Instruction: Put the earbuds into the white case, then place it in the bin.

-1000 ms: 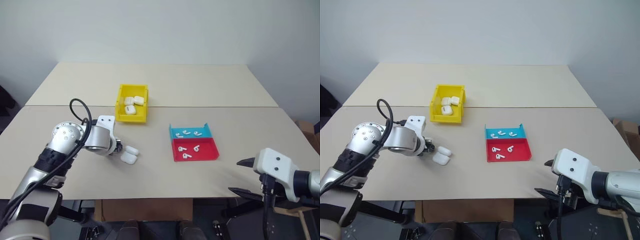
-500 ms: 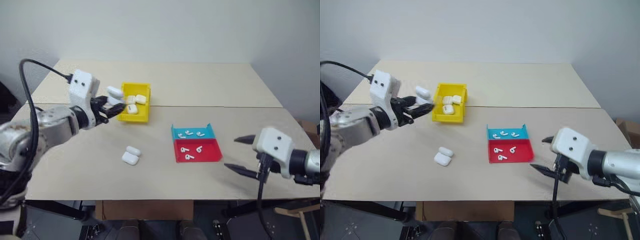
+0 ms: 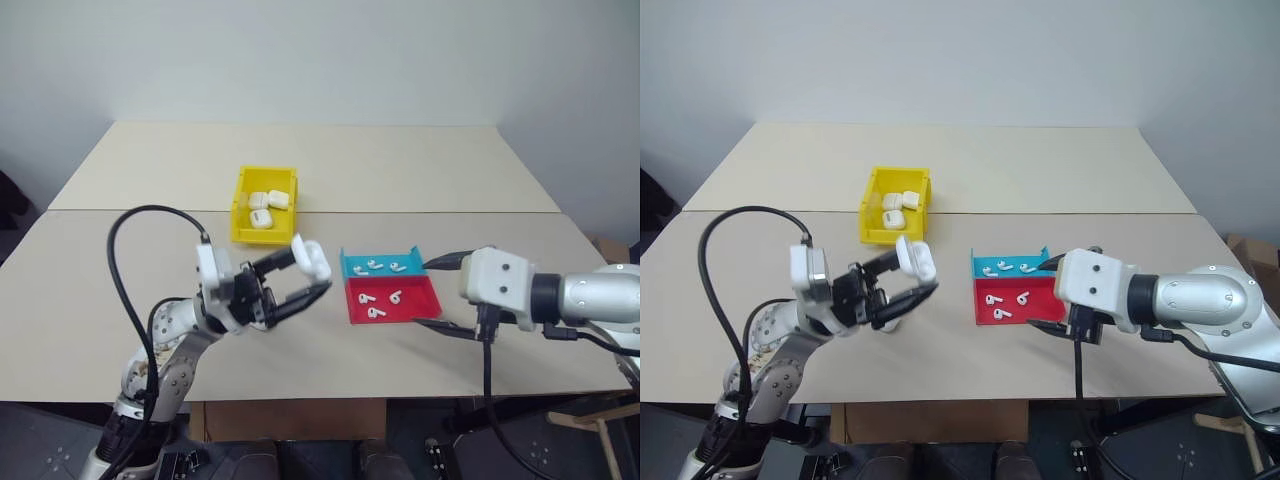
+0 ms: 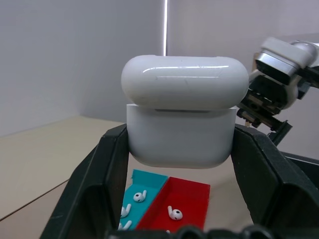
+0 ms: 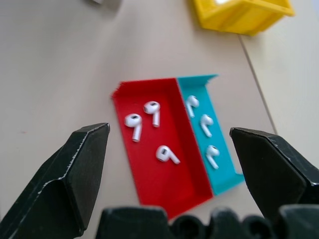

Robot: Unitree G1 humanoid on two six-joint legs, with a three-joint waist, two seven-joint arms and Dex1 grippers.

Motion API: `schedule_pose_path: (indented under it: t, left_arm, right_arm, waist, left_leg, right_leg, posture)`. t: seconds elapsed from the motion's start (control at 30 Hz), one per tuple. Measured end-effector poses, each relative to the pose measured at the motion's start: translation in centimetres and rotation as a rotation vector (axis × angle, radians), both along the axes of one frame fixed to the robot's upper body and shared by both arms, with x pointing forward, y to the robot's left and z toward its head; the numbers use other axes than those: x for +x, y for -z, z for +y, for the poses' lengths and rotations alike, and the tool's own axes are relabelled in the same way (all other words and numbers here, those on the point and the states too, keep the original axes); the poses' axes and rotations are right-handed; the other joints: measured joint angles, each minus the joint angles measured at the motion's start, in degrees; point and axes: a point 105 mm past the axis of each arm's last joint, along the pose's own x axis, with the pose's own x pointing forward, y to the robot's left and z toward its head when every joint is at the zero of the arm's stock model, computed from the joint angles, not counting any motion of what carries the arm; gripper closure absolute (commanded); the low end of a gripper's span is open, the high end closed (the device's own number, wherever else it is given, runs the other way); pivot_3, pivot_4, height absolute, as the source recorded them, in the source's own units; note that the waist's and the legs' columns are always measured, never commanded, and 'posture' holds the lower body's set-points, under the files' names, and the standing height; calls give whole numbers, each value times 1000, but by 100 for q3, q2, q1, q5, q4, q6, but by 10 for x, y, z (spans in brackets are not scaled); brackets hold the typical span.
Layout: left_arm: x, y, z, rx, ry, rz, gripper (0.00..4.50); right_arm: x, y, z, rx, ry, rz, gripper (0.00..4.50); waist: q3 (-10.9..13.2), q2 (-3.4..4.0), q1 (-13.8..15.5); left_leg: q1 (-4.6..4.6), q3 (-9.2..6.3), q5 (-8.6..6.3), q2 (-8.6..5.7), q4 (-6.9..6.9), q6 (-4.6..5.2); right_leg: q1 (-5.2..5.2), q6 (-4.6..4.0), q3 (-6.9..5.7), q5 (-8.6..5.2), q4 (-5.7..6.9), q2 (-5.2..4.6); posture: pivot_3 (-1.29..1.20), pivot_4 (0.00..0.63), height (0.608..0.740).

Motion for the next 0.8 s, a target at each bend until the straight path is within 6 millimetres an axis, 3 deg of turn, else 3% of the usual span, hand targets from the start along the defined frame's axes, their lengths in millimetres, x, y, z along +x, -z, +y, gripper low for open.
schedule_pose_path:
  t: [0.3, 0.37, 0.4, 0.47, 0.5, 0.53, 0.57, 0.8]
  left_arm:
    - [-13, 30, 7, 65, 48, -127, 1715]
    - [-1, 4, 9, 65, 65, -136, 1715]
    - [-4, -7, 13, 48, 61, -178, 1715]
    - [-18, -2, 21, 8, 55, -197, 1715]
    - [-22, 8, 22, 9, 55, -161, 1715]
    - [-26, 23, 21, 11, 65, -94, 1715]
    - [-28, 27, 21, 15, 71, -76, 1715]
    - [-40, 17, 30, 72, 121, -101, 1715]
  right_arm:
    - [5, -3, 30, -142, -54, 182, 0]
    - [7, 0, 34, -189, -82, 223, 181]
    - [7, 1, 36, -210, -100, 229, 373]
    - [8, 6, 35, -268, -144, 231, 847]
    - [10, 10, 33, -301, -161, 227, 1167]
    - [15, 16, 30, -347, -175, 221, 1167]
    - [19, 19, 29, -368, -181, 214, 1167]
    - [60, 30, 46, -429, -183, 143, 1167]
  waist:
    - [-2, 16, -82]
    - [8, 15, -28]
    - [2, 25, -32]
    - [-43, 87, -95]
    - [-49, 98, -121]
    - [-45, 93, -132]
    - [-41, 85, -125]
    - [-40, 86, -110]
  left_leg:
    - [-1, 1, 7, 9, 19, 17]
    - [-32, -15, 17, 13, 25, 32]
    - [-37, -11, 17, 16, 24, 32]
    - [-24, 17, -5, -1, 25, 62]
    - [-16, 23, -11, -13, 25, 70]
    - [-30, 22, -13, -11, 25, 75]
    - [-53, 14, -13, -7, 27, 75]
    - [-60, 10, -6, 3, 58, 65]
  right_leg:
    - [0, 2, 0, 12, 5, 4]
    - [-28, 14, -18, 10, 13, 8]
    - [-33, 14, -13, 13, 5, 11]
    - [-18, 16, 10, 12, -4, -13]
    - [-14, 29, 19, 3, -1, -23]
    - [-33, 30, 19, 2, 4, -19]
    - [-56, 27, 11, 4, 9, -13]
    - [-83, 8, 11, 9, 73, 2]
  posture:
    - [0, 150, 740]
    - [0, 150, 740]
    - [0, 150, 740]
    - [0, 150, 740]
    - [0, 150, 740]
    - [0, 150, 740]
    - [0, 150, 740]
    - [0, 150, 740]
